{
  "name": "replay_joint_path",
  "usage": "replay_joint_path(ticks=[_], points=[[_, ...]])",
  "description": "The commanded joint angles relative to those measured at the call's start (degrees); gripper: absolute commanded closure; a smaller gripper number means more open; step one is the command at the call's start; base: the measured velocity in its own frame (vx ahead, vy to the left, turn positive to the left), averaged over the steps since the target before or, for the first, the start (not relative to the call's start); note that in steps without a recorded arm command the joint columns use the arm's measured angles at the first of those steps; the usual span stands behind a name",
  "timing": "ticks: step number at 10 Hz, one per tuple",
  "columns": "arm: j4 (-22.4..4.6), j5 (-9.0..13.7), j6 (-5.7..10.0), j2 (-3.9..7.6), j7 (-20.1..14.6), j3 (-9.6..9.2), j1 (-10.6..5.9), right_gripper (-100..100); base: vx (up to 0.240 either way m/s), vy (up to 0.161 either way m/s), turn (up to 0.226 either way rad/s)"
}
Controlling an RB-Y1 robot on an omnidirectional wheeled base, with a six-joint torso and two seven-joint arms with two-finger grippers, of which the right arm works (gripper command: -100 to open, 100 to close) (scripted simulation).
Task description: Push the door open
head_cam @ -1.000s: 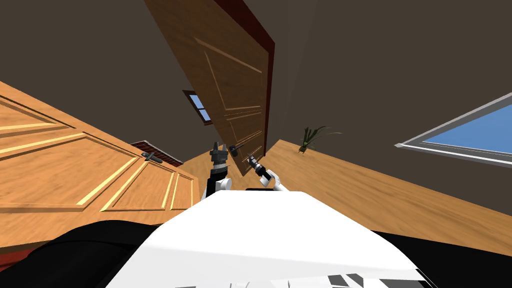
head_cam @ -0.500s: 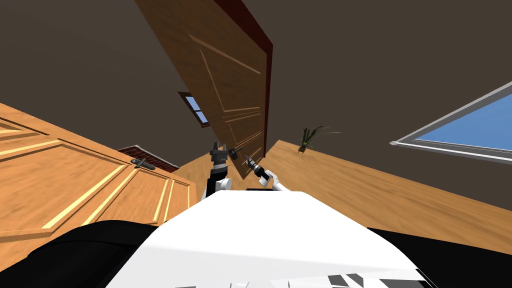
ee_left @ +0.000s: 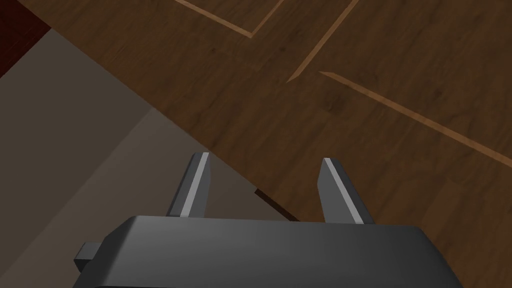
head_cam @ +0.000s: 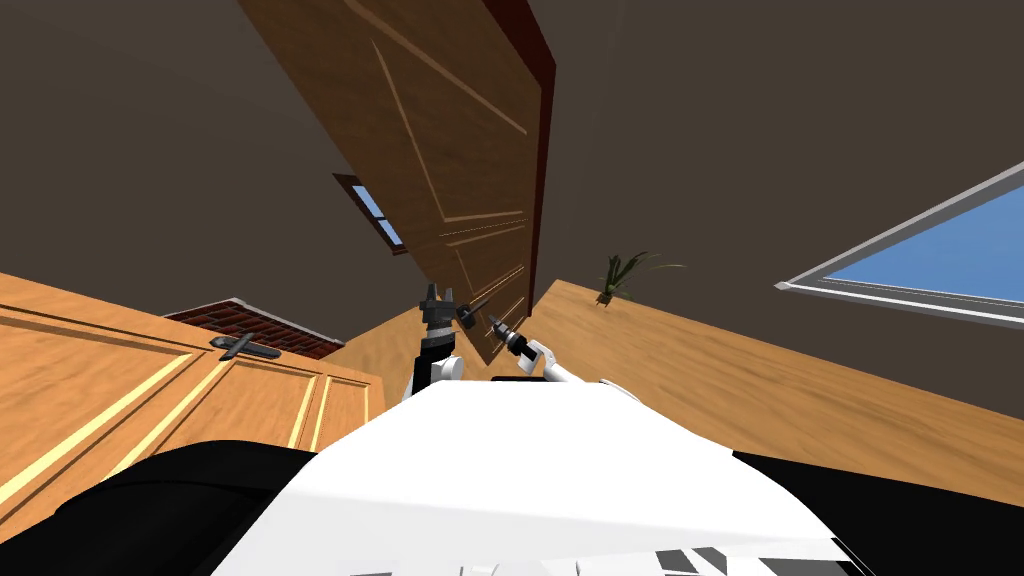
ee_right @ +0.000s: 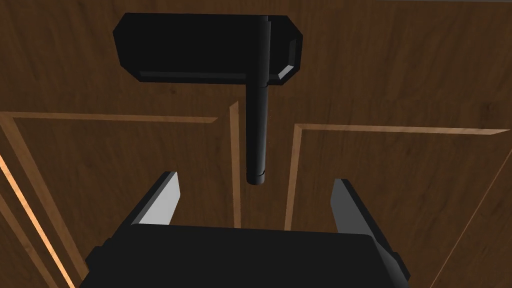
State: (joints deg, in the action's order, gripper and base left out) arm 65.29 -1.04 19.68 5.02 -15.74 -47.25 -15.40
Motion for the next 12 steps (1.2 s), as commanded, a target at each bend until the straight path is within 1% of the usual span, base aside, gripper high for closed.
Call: replay_joint_path(ticks=[1, 4, 8, 9, 10, 12], points=[[-0.56, -0.01, -0.04, -0.14, 0.19, 0.41, -0.1, -100, 0.097, 0.102, 0.059], [-1.28, -0.03, -0.08, -0.52, 0.45, 0.94, -0.24, -100, 0.132, 0.156, 0.03], [-2.63, -0.06, -0.17, -1.92, 0.92, 1.94, -0.49, -100, 0.134, 0.163, 0.041], [-2.36, -0.06, -0.2, -1.67, 0.85, 1.78, -0.4, -100, 0.053, 0.056, 0.001], [-2.36, -0.06, -0.2, -1.67, 0.85, 1.78, -0.4, 100, -0.008, -0.007, -0.005], [-2.36, -0.06, -0.2, -1.67, 0.85, 1.78, -0.4, 100, -0.018, -0.021, 0.002]])
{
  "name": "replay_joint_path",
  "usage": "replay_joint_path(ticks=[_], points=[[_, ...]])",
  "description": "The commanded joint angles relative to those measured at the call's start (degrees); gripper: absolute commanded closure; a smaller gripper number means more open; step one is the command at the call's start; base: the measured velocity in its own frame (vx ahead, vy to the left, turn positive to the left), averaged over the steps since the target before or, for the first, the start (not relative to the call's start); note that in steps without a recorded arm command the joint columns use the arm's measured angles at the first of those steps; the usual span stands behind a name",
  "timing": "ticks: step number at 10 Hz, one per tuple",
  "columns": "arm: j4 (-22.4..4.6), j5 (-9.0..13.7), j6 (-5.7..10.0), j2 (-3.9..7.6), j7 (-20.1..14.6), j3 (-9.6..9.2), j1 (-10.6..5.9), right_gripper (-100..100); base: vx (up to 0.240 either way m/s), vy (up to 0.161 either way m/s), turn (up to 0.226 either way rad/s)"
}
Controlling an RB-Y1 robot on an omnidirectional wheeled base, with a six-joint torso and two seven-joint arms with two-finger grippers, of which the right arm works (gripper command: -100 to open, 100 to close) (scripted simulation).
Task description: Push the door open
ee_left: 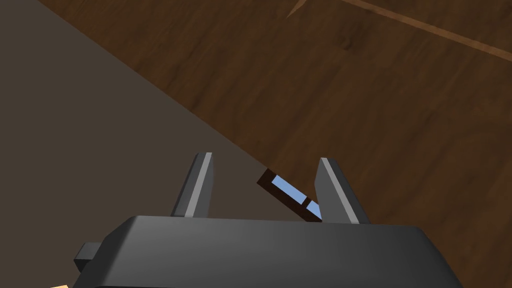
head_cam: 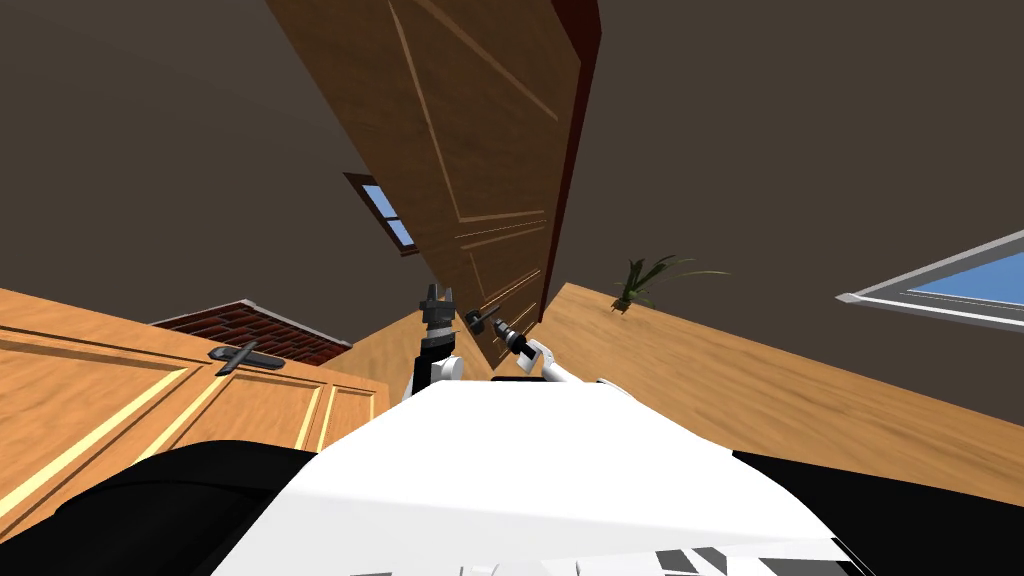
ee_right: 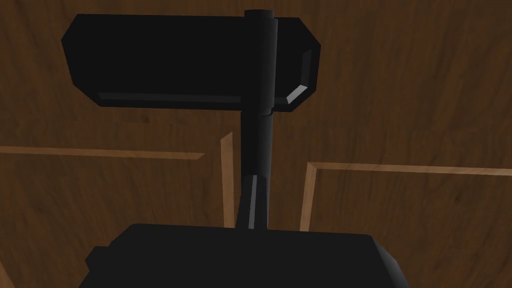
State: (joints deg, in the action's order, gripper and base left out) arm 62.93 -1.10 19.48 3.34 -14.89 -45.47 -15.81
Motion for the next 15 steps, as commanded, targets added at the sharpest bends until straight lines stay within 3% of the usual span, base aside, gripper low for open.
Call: replay_joint_path(ticks=[1, 3, 4, 7, 11, 14, 15], points=[[0.0, 0.0, 0.0, 0.01, 0.0, 0.0, 0.01, 100, -0.011, -0.013, 0.0], [0.0, 0.0, 0.0, 0.01, 0.0, 0.0, 0.01, 100, -0.003, -0.003, 0.0], [-0.15, -0.01, -0.1, 0.48, 0.48, 1.06, 0.11, -100, -0.128, 0.002, -0.128], [-0.41, -0.04, -0.01, 0.3, 0.76, 1.66, 0.2, -100, -0.165, -0.035, -0.068], [-1.19, -0.07, -0.18, 0.35, 1.19, 2.52, -0.25, -100, 0.102, 0.125, 0.026], [-1.86, -0.1, -0.35, -0.91, 1.52, 3.24, -0.68, -100, 0.155, 0.146, 0.032], [-1.89, -0.09, -0.24, -0.67, 1.45, 3.12, -0.69, -100, 0.054, 0.046, 0.002]])
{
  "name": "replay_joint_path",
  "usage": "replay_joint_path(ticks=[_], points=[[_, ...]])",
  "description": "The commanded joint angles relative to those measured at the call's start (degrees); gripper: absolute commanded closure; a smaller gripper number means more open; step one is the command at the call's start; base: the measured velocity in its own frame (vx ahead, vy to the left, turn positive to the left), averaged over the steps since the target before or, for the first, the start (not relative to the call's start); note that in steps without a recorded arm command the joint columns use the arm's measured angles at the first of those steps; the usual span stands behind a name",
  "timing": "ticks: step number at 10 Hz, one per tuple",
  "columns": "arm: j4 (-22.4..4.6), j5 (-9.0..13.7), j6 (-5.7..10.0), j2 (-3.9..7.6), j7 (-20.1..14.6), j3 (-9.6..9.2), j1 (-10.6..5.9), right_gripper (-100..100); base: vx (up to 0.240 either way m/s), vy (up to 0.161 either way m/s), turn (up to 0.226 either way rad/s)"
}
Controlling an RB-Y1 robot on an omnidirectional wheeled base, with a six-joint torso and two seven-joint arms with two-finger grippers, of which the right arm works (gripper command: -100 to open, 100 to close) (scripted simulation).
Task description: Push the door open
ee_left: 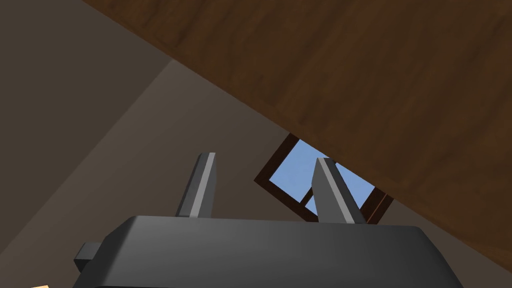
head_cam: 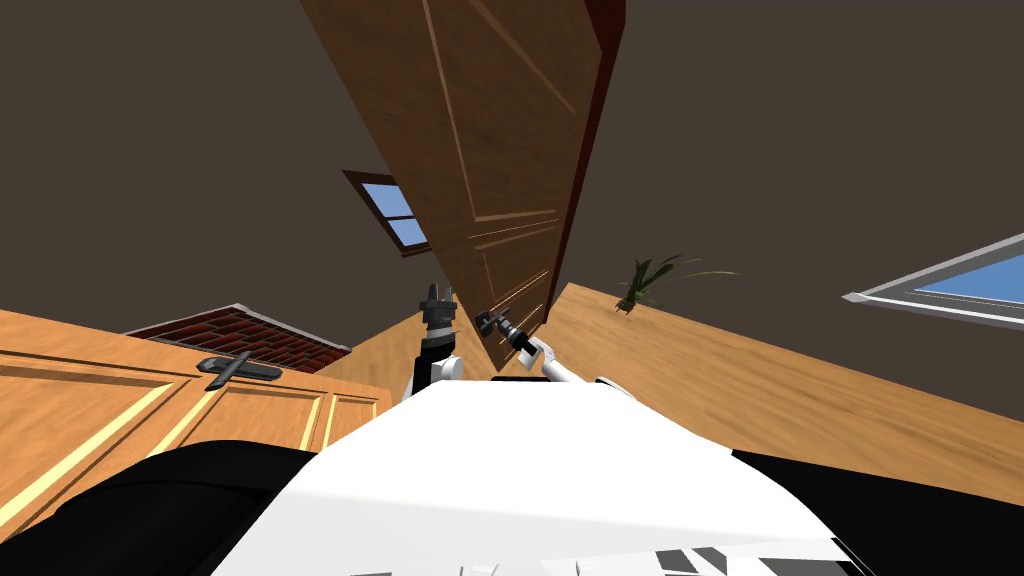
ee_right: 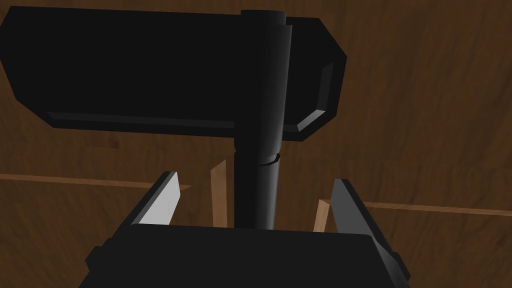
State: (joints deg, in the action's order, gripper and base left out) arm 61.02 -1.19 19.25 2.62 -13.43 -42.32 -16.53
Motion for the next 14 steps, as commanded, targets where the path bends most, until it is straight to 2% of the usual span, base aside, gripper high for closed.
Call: replay_joint_path(ticks=[1, 6, 7, 9, 11, 12, 14], points=[[0.02, 0.0, -0.01, 0.05, -0.01, -0.02, 0.04, 100, -0.009, -0.006, -0.005], [0.02, 0.0, -0.01, 0.05, -0.01, -0.02, 0.04, 100, -0.009, -0.009, 0.0], [-0.77, -0.21, 0.12, 0.51, 0.27, 1.7, -0.28, 100, 0.007, 0.092, 0.031], [-1.65, -0.46, 0.34, 0.9, 0.6, 3.73, -0.68, 100, 0.044, 0.169, 0.003], [-2.2, -0.62, 0.49, 1.09, 0.81, 5.01, -0.93, 100, 0.053, 0.135, 0.009], [-2.8, -0.79, 0.64, 1.27, 1.04, 6.39, -1.21, 100, 0.066, 0.13, 0.048], [-3.48, -0.98, 0.82, 1.42, 1.3, 7.95, -1.52, 100, 0.055, 0.129, 0.005]])
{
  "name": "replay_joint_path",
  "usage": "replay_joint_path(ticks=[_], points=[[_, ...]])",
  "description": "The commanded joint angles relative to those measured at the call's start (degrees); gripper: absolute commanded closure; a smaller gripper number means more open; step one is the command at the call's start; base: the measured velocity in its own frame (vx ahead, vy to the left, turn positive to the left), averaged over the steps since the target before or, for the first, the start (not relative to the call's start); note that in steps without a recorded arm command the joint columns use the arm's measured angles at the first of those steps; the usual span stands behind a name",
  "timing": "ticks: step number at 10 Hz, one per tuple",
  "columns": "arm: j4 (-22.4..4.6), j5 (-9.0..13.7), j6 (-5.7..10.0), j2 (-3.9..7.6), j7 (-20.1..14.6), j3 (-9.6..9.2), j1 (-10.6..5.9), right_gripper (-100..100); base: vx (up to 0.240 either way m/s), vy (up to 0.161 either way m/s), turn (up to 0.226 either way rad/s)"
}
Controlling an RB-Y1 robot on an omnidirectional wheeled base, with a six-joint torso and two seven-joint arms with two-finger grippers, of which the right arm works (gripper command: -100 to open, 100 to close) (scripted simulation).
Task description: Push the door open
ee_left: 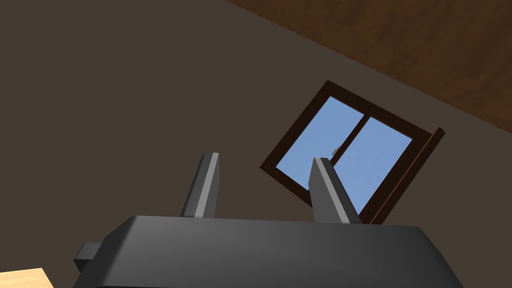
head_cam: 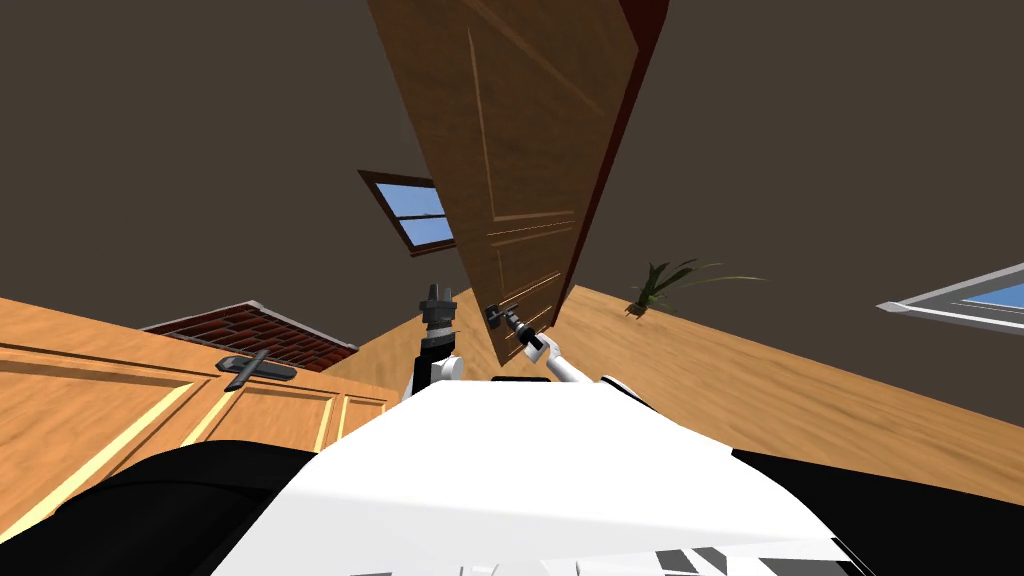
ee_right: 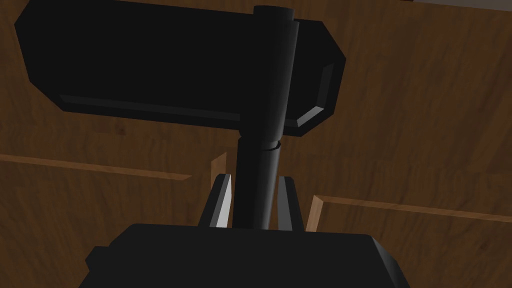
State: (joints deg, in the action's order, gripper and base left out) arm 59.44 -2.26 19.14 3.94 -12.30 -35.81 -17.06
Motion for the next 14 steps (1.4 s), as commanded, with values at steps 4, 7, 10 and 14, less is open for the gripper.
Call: replay_joint_path(ticks=[4, 7, 10, 14], points=[[-2.97, -0.22, 1.21, 0.27, 0.58, 3.93, -1.48, 100, 0.023, 0.068, 0.009], [-4.13, -0.55, 1.51, 0.37, 1.02, 6.6, -2.02, 100, 0.038, 0.1, 0.005], [-4.54, -0.66, 1.61, 0.36, 1.18, 7.55, -2.21, 100, 0.044, 0.069, 0.001], [-5.77, -1.02, 1.93, 0.31, 1.65, 10.4, -2.77, 100, 0.024, 0.047, 0.007]])
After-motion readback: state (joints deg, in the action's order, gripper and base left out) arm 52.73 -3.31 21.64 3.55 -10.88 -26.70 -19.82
